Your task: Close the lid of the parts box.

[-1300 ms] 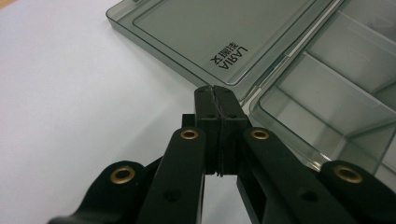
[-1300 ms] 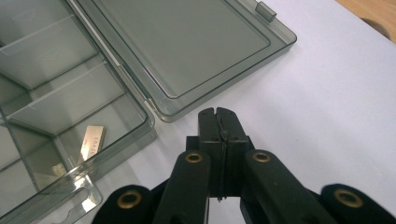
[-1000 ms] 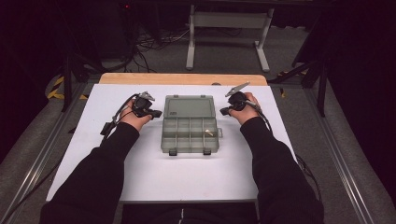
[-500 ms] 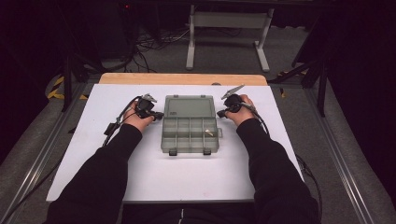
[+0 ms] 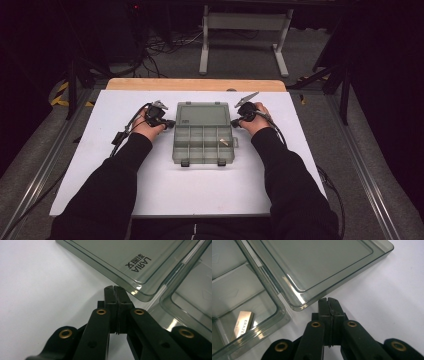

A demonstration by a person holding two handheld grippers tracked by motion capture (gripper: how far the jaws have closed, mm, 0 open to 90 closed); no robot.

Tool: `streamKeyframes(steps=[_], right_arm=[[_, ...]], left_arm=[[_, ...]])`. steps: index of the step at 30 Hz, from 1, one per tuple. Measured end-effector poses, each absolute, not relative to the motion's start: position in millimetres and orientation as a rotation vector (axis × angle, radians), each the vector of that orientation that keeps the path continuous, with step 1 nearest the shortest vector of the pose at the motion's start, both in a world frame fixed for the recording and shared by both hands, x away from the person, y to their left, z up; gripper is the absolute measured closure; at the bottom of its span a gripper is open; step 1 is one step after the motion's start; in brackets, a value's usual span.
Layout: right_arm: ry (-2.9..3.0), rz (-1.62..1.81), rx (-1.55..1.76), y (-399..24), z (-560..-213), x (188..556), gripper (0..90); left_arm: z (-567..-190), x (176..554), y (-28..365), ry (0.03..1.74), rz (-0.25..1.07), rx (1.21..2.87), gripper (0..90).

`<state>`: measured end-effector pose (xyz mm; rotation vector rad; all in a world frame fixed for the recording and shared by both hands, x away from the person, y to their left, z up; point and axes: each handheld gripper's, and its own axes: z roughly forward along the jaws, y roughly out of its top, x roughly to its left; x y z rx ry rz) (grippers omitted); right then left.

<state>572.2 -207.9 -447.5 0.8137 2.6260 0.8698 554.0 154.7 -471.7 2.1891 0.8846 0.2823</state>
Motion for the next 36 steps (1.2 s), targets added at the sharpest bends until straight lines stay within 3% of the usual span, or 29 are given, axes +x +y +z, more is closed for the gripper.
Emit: streamKeyframes(steps=[36], right_arm=[[2.586,0.868,0.787,-201.1,-448.9,579.6,90.0]], left_arm=[[-472.9,557.2,147.5,0.874,0.335,2.184,89.6]])
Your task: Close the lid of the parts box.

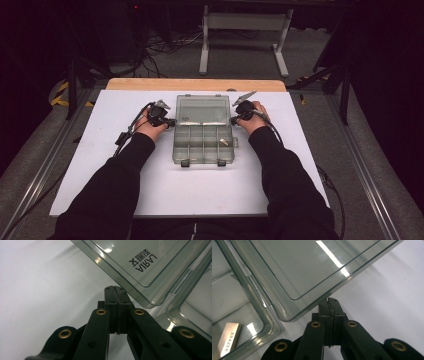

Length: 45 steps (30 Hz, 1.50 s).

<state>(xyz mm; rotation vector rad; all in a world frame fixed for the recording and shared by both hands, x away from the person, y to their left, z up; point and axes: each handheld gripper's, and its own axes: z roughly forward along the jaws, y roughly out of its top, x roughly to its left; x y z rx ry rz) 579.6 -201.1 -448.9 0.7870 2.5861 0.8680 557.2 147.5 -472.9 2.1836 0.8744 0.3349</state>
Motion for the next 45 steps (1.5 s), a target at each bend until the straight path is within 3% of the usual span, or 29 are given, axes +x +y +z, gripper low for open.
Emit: streamKeyframes(steps=[45], right_arm=[[2.478,0.978,0.778,-203.8,-433.0,577.5,90.0]], left_arm=[[-461.1,552.9,143.3,0.862,0.441,2.095,89.9]])
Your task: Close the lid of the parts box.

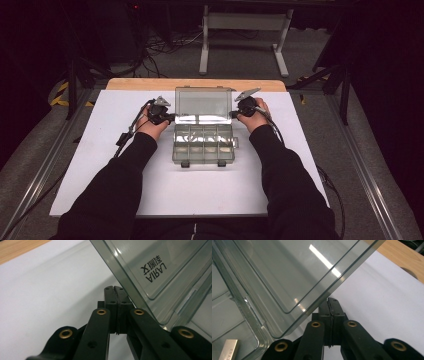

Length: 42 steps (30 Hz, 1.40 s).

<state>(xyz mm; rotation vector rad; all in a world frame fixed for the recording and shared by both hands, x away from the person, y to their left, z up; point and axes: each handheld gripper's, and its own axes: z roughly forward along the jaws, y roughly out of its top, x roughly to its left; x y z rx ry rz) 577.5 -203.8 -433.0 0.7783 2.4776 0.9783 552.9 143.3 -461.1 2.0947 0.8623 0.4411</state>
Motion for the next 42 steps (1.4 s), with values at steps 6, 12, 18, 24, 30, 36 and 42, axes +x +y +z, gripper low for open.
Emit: streamKeyframes(steps=[6,12,18,24,30,36,42], right_arm=[[2.453,1.007,0.778,-206.6,-427.8,576.1,90.0],[2.440,1.016,0.769,-208.3,-425.3,575.4,90.0],[2.425,1.036,0.763,-209.6,-422.0,574.3,90.0],[2.415,1.051,0.757,-210.2,-419.4,572.8,90.0],[2.414,1.070,0.753,-211.6,-416.8,571.1,90.0],[2.409,1.085,0.735,-212.6,-412.0,567.0,90.0],[2.409,1.092,0.716,-213.3,-408.3,563.7,90.0]], left_arm=[[-459.5,552.1,142.9,0.866,0.448,2.081,89.9],[-459.3,551.8,142.3,0.865,0.452,2.079,90.0],[-458.9,551.5,142.2,0.864,0.455,2.079,89.9],[-458.0,550.9,142.6,0.865,0.464,2.077,89.9],[-455.1,548.3,142.3,0.862,0.468,2.078,89.9],[-453.7,546.4,142.5,0.861,0.466,2.080,89.9],[-451.6,544.6,142.8,0.857,0.468,2.081,89.9]])
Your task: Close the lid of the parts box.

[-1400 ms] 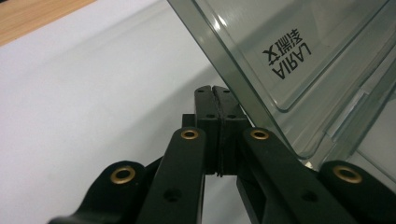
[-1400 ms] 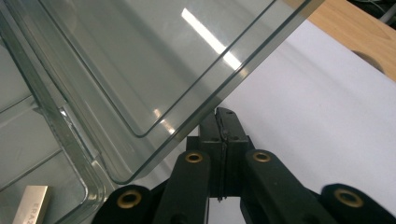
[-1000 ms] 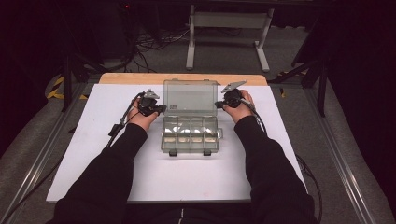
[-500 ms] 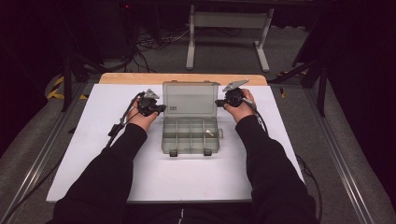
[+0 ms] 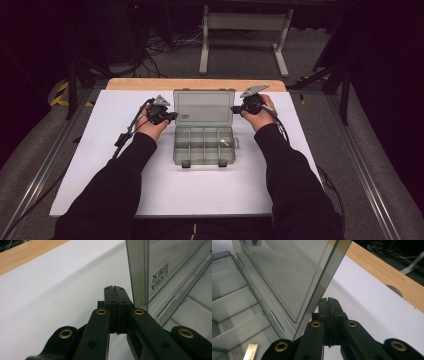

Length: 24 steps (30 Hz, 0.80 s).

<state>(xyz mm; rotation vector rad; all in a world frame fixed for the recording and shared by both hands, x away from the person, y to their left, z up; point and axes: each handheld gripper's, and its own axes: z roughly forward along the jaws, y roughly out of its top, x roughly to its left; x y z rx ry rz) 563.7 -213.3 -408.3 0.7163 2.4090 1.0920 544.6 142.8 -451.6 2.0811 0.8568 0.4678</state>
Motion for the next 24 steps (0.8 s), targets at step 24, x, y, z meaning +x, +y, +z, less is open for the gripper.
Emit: streamKeyframes(steps=[24], right_arm=[[2.424,1.126,0.617,-219.2,-393.3,540.9,90.0]], left_arm=[[-441.8,534.2,145.7,0.822,0.446,2.111,89.9]])
